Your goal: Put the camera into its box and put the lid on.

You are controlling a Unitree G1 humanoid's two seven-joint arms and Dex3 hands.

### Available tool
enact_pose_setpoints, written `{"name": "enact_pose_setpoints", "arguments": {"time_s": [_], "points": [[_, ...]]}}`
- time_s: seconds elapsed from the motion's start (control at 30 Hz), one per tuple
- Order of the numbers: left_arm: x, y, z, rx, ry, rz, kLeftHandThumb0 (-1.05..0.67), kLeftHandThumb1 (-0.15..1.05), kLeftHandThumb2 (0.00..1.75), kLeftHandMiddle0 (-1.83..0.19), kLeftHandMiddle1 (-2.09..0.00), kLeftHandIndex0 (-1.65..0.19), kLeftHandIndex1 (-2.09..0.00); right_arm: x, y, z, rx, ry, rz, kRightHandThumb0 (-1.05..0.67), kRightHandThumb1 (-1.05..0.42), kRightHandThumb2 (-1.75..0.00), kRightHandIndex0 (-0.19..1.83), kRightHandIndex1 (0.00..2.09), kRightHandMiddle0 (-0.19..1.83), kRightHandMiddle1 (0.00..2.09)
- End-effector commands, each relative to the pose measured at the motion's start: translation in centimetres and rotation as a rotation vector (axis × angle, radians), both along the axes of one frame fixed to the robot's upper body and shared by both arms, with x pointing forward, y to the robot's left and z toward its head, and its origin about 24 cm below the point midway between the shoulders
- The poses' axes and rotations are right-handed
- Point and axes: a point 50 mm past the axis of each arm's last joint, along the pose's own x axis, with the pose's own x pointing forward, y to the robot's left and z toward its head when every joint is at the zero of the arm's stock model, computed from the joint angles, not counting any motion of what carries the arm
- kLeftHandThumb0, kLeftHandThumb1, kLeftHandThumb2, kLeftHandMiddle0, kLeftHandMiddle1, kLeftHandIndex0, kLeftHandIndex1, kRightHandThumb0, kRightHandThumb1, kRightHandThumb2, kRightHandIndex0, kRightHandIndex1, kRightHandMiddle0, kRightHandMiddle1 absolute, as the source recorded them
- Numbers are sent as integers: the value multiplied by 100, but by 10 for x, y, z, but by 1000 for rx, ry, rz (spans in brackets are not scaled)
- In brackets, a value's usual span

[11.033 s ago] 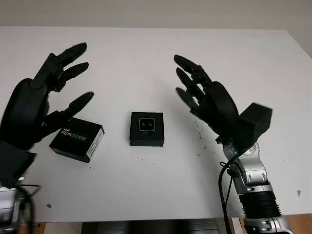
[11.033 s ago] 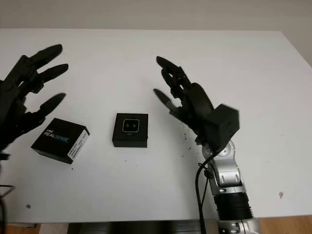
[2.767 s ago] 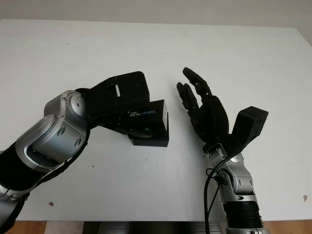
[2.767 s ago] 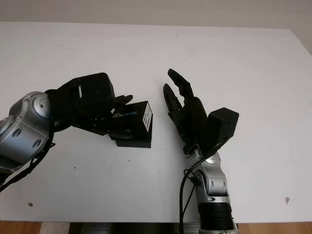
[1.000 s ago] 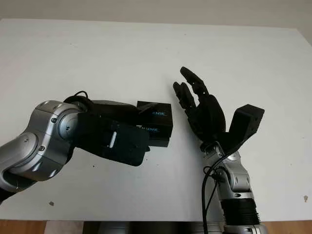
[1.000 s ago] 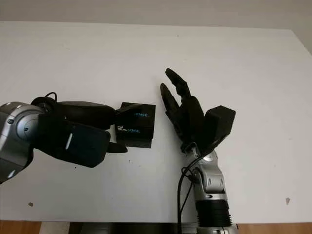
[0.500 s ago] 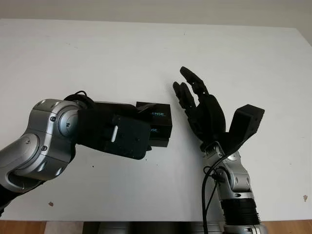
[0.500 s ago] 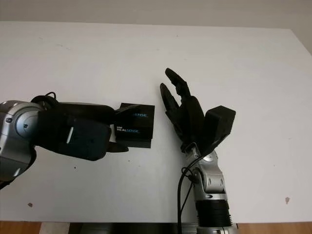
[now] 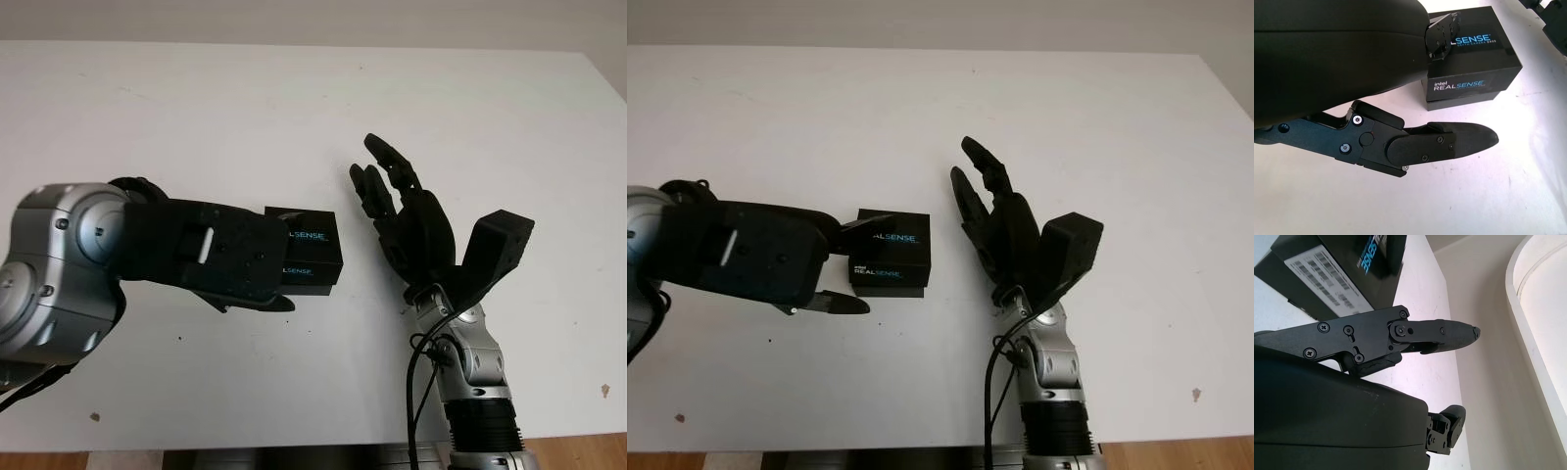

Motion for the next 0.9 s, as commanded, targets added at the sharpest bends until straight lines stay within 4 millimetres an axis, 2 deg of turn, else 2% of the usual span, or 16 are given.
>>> {"name": "enact_pose_setpoints", "arguments": {"time_s": [0.0, 0.27, 0.63, 0.77, 0.87], "points": [[-7, 5, 6, 4, -3, 8, -71, 105, 45, 19, 0, 19, 0, 1, 0, 4, 1, -15, 2, -56, -105, -30, 17, 6, -7, 63], [-20, 13, 17, 8, -25, 15, -73, 105, 49, 19, 0, 19, 0, 2, 0, 5, 0, -17, 7, -56, -105, -30, 17, 6, -7, 63], [-12, 27, 19, 29, -97, 75, -71, 105, 50, 19, 0, 19, 0, 0, 0, 5, 1, -14, 11, -56, -105, -30, 17, 6, -8, 64], [-7, 30, 18, 89, -226, 71, -73, 105, 51, 19, 0, 19, 0, 0, 0, 5, 5, -12, 9, -57, -105, -29, 17, 6, -8, 65], [-4, 30, 18, 196, -432, 11, -75, 105, 53, 19, 0, 19, 0, 0, 0, 5, 10, -14, 8, -56, -105, -29, 16, 5, -8, 66]]}}
